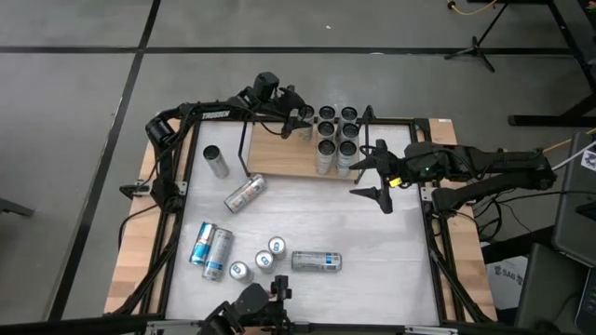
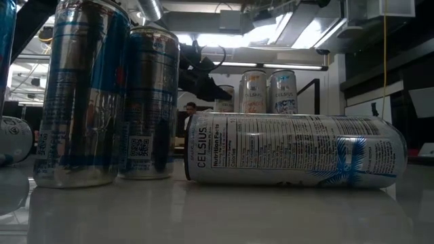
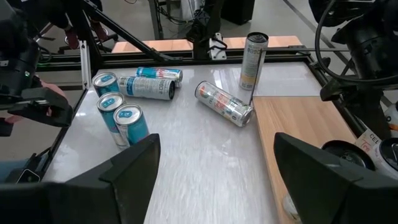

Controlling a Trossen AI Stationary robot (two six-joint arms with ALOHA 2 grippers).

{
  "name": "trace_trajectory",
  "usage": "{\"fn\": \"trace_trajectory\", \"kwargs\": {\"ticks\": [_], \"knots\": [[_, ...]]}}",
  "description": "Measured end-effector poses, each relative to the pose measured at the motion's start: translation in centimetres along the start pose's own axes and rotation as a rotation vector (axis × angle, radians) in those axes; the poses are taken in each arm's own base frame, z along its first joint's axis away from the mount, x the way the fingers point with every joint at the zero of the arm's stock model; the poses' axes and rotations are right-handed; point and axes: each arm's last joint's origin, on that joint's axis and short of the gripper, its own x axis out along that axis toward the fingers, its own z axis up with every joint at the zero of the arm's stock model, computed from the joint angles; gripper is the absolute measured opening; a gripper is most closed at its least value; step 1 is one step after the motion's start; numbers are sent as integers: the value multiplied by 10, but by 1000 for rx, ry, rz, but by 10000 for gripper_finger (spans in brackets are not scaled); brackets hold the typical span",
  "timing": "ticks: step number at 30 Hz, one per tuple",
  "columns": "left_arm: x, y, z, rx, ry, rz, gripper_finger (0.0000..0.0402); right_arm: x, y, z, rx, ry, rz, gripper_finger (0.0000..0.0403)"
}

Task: Place canned beverage on shelf
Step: Put the white soda can on the shelf

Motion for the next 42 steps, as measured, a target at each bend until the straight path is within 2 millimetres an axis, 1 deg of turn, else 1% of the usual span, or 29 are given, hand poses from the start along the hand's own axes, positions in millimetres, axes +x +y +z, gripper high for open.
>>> {"fn": "trace_trajectory", "kwargs": {"ticks": [9, 11, 17, 21, 26, 42], "knots": [[0, 0, 0, 2, -4, 0, 283, 0, 0, 0, 0, 0, 2, 303], [0, 0, 0, 2, -2, 2, 291, 0, 0, 0, 0, 0, 2, 303], [0, 0, -1, -2, 5, 12, 334, 0, 0, 0, 0, 0, 2, 303], [0, 2, -2, -70, 22, 58, 348, 0, 0, 0, 0, 0, 3, 303], [0, 4, -2, -130, 39, 121, 350, 0, 0, -1, -1, 10, 2, 303], [7, -7, 3, -90, 37, 98, 351, 0, 0, -4, -3, 47, 0, 303]]}}
